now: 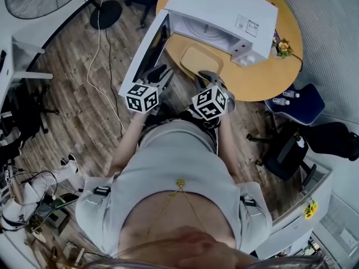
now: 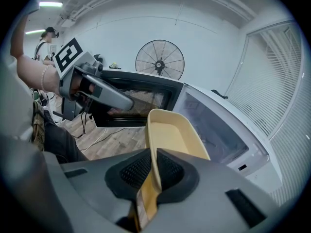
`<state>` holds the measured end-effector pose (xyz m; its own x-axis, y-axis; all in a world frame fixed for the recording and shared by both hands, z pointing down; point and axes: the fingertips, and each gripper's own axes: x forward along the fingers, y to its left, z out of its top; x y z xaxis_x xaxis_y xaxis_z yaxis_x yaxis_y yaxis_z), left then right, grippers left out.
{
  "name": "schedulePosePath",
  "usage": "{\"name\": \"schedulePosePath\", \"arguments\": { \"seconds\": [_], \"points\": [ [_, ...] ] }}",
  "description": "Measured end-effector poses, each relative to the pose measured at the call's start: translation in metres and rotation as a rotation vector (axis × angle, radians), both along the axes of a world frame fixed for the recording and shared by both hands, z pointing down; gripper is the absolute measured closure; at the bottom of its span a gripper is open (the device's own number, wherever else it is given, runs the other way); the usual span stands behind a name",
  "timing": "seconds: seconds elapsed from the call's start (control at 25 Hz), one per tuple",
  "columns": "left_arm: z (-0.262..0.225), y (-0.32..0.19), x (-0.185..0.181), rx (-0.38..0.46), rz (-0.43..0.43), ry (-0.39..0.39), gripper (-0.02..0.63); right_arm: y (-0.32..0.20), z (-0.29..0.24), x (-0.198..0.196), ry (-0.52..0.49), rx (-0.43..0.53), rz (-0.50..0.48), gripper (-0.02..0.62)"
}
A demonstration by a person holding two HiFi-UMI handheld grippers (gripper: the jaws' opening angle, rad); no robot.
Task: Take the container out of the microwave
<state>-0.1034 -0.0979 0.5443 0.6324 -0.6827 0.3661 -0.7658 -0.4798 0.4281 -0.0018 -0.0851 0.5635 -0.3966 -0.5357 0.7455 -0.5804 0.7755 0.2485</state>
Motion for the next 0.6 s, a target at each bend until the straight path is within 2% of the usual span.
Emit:
{"name": "schedulePosePath", "arguments": {
  "seconds": [0.6],
  "points": [
    [0.004,-0.0016,-0.0009,-0.015,-0.01,-0.012,0.48,-0.0063,0.0026,0.0018,0.021,0.0,-0.021,0.552]
  ]
}}
